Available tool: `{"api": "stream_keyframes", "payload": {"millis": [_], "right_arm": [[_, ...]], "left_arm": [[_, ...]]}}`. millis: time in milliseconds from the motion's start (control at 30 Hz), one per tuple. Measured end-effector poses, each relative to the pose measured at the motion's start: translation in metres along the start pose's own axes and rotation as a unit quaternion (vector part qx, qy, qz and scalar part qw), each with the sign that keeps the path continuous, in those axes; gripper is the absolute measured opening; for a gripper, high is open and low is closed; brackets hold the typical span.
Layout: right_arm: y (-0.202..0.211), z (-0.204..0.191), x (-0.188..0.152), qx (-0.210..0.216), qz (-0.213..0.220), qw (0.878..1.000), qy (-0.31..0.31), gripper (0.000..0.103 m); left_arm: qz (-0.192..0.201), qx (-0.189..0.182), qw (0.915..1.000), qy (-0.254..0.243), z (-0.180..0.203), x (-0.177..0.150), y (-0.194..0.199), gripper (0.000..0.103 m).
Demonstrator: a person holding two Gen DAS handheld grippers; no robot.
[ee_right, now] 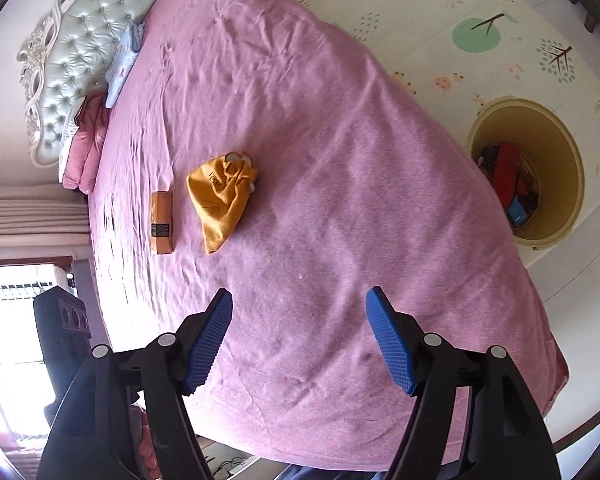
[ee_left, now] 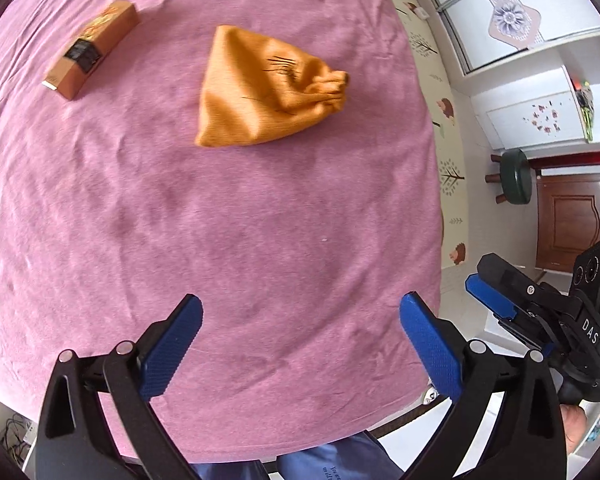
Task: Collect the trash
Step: 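Move both tools back toward the orange bag and L'Oreal box, then grasp the gold L'Oreal box with the left tool while the right tool grasps the orange bag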
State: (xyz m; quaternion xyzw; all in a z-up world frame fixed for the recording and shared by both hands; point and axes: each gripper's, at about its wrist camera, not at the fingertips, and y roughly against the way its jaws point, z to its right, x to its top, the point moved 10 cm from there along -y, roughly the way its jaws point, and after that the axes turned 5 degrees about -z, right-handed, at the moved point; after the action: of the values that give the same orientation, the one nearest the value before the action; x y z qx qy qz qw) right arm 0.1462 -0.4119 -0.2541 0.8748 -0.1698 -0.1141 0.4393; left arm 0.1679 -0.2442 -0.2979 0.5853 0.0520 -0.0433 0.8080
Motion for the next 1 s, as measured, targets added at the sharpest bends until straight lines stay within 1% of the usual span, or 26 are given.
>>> {"api": "stream_keyframes", "payload": {"millis": [67, 167, 233, 400, 567, 733, 867, 900, 933, 1000], "right_arm": [[-0.010, -0.013, 0.003, -0.006, 0.008, 1.000, 0.004, 0.077], [-0.025, -0.027, 0.013, -0.012, 0.011, 1.000, 0.006, 0.078], [-0.037, -0.033, 0.021, -0.017, 0.003, 1.000, 0.006, 0.078], [-0.068, -0.045, 0.041, -0.034, -0.014, 0.999, 0.012, 0.078], [-0.098, -0.050, 0.060, -0.048, -0.033, 0.998, 0.005, 0.078], [-0.129, -0.056, 0.072, -0.049, -0.058, 0.997, -0.002, 0.077], [-0.152, -0.058, 0.078, -0.046, -0.086, 0.995, -0.013, 0.071], [-0.157, -0.058, 0.078, -0.048, -0.090, 0.995, -0.015, 0.070], [-0.161, -0.058, 0.079, -0.048, -0.095, 0.994, -0.017, 0.066], [-0.168, -0.061, 0.080, -0.045, -0.100, 0.994, -0.015, 0.055]], "left_arm": [[0.005, 0.001, 0.9998, 0.018, -0.021, 0.002, 0.006, 0.098], [0.038, 0.008, 0.9980, 0.050, -0.049, 0.012, 0.021, 0.098], [0.044, 0.016, 0.9970, 0.061, -0.065, 0.019, 0.026, 0.099], [0.037, 0.021, 0.9965, 0.072, -0.091, 0.037, 0.022, 0.099], [0.018, 0.024, 0.9975, 0.065, -0.098, 0.059, 0.007, 0.099], [0.005, 0.023, 0.9979, 0.061, -0.104, 0.082, -0.007, 0.099], [0.001, 0.023, 0.9981, 0.057, -0.109, 0.099, -0.015, 0.098], [0.001, 0.028, 0.9981, 0.055, -0.112, 0.103, -0.016, 0.099], [0.007, 0.038, 0.9978, 0.055, -0.115, 0.107, -0.016, 0.098], [0.017, 0.049, 0.9973, 0.053, -0.122, 0.115, -0.014, 0.098]]}}
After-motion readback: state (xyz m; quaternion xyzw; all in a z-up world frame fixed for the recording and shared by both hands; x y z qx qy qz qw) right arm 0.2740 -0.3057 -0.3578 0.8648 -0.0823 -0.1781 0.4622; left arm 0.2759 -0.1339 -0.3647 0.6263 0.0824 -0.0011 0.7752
